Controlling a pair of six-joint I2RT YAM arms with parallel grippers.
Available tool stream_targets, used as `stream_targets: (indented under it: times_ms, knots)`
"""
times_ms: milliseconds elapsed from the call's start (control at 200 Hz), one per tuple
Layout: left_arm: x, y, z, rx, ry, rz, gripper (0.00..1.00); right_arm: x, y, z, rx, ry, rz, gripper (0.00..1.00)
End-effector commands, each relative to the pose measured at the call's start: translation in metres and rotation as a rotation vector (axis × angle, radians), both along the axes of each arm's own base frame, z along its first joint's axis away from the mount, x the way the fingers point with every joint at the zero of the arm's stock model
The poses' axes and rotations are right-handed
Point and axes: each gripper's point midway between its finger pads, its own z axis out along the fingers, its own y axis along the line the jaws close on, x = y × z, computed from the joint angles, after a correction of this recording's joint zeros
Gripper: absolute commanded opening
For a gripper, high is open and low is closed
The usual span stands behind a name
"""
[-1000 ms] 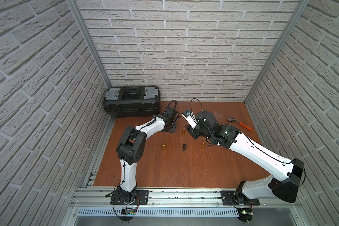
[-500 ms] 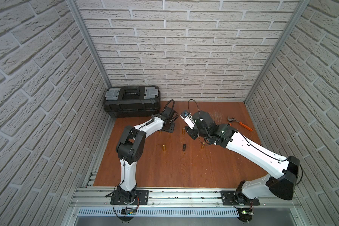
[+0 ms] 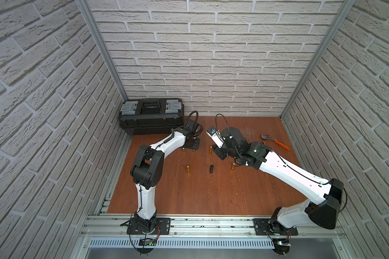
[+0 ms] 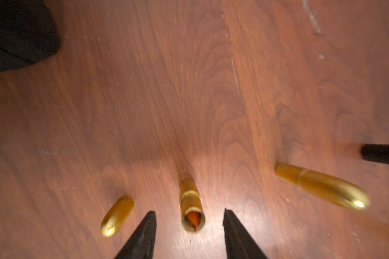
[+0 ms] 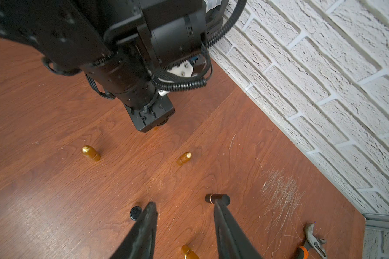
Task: Open the lipstick cap
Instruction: Place the lipstick at the center of the board, then pick up the lipstick at the center of the board.
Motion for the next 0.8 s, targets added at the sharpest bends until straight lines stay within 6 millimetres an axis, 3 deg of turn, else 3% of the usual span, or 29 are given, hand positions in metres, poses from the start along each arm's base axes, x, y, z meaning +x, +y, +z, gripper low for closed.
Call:
stream_targets:
  times_ms: [0,335,575,795]
  knots:
    - [-0.010,0.006,0.057,-0.073,-0.032,-0.007,0.52,0.000,0.003,0.016,0.033,-0.020,-0.003,0.44]
    - [-0.068,0.037,0.088,-0.130,0.069,0.009,0.57,0.001,0.008,0.013,0.051,-0.006,0.002,0.43]
    - [-0.113,0.041,0.059,-0.082,0.166,0.007,0.58,0.002,0.017,0.014,0.089,-0.009,0.021,0.43]
    - [-0.134,0.031,0.037,-0.040,0.210,-0.019,0.58,0.006,0.024,0.010,0.086,0.004,0.029,0.43]
